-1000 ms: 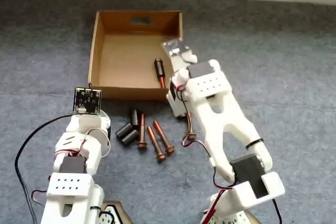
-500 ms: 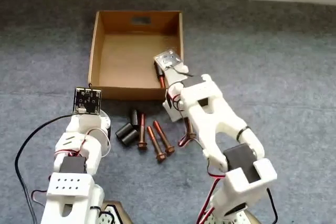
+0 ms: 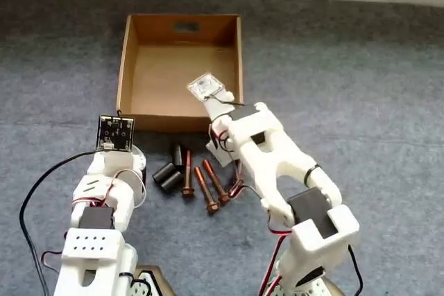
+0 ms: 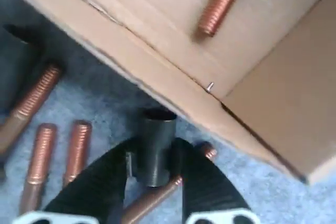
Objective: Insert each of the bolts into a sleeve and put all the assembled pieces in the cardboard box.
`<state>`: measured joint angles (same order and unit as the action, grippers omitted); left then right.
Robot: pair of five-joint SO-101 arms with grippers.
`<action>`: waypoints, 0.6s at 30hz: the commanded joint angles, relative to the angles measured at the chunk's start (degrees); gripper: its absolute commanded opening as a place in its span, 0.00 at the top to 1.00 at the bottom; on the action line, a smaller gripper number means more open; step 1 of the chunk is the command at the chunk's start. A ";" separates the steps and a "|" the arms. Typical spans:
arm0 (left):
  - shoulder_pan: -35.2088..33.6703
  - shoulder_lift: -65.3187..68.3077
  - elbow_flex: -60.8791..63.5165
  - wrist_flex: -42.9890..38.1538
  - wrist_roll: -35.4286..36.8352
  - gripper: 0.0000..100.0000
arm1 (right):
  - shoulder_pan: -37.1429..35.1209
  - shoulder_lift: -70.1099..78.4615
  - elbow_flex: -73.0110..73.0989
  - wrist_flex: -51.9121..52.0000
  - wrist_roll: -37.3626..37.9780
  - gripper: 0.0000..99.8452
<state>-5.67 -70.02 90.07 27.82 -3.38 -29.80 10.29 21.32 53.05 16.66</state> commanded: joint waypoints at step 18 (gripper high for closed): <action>0.48 0.13 -0.22 -1.32 -0.44 0.97 | 13.14 -32.92 15.08 8.66 -4.48 0.99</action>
<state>-5.67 -70.02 90.07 27.82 -3.38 -21.45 -15.03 32.66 61.32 13.05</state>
